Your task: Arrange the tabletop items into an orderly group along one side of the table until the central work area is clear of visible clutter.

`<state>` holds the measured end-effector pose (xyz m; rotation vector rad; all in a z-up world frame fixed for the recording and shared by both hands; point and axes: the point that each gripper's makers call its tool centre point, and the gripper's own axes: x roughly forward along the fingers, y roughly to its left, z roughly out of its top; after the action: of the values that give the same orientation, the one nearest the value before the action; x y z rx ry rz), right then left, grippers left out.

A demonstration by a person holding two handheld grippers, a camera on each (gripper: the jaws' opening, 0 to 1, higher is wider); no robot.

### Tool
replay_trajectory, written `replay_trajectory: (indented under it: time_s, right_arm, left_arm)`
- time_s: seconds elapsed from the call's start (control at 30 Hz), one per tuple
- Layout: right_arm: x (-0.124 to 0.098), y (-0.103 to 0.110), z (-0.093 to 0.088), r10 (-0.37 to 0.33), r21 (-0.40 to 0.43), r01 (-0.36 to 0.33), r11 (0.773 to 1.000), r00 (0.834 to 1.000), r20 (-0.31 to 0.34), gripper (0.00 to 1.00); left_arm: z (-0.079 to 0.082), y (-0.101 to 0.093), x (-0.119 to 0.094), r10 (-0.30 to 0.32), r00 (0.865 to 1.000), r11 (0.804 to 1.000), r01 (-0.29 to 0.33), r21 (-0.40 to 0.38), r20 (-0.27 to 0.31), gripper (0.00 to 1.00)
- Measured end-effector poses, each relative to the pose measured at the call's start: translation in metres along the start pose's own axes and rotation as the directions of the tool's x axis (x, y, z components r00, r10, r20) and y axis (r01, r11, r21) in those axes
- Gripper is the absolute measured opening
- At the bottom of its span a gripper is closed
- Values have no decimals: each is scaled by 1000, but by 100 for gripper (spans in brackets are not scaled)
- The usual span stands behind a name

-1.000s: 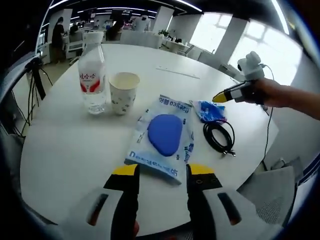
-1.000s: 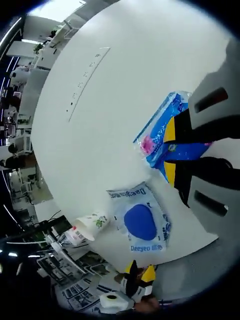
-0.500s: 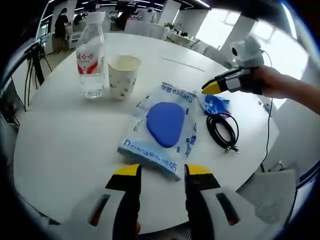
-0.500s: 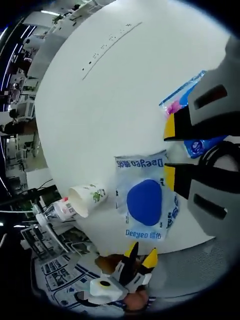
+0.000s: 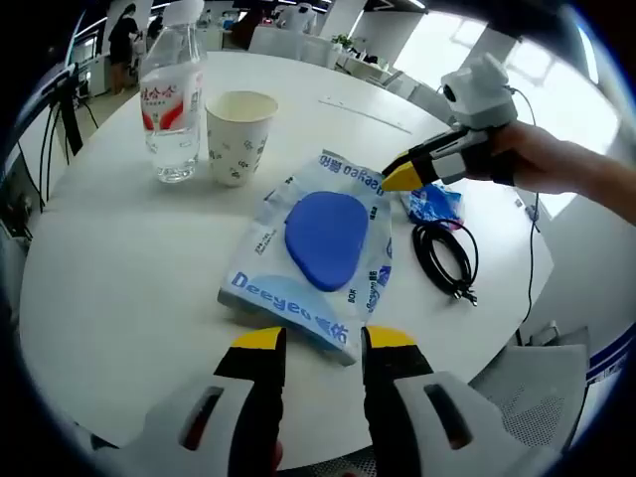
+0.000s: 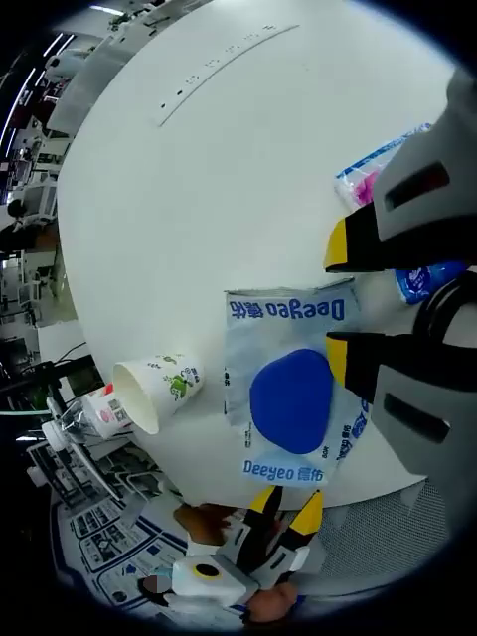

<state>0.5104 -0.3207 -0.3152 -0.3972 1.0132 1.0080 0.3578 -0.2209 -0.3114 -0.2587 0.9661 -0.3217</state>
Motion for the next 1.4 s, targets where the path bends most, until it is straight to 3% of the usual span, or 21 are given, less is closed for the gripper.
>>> replay_trajectory:
  time_s: [0.2,0.27,0.63,0.67,0.97,1.4]
  right_arm:
    - [5,-1,-5,2,-20,-3,1000,1000,-20,21]
    - [4,1,-6,0,-35,-1,999,1000,-24,20]
    - [-5,8,-10,16,-71,-17,997,1000,-12,4]
    - [-6,10,-10,21,-65,-21,998,1000,-4,0]
    - [-18,30,-20,20,-33,-20,999,1000,16,0]
    - [-43,36,-32,-28,60,23,998,997,79,0]
  left_arm:
    - [-4,-2,6,-1,1000,1000,1,2,-25,26]
    - [-8,-2,8,8,999,999,-5,46,-53,22]
    - [-14,-3,15,11,996,999,-7,42,-84,7]
    - [-14,-3,16,11,996,999,-7,41,-85,6]
    - [-17,-4,10,9,996,999,-5,48,-87,2]
    - [-12,-8,2,-5,998,996,11,85,-65,0]
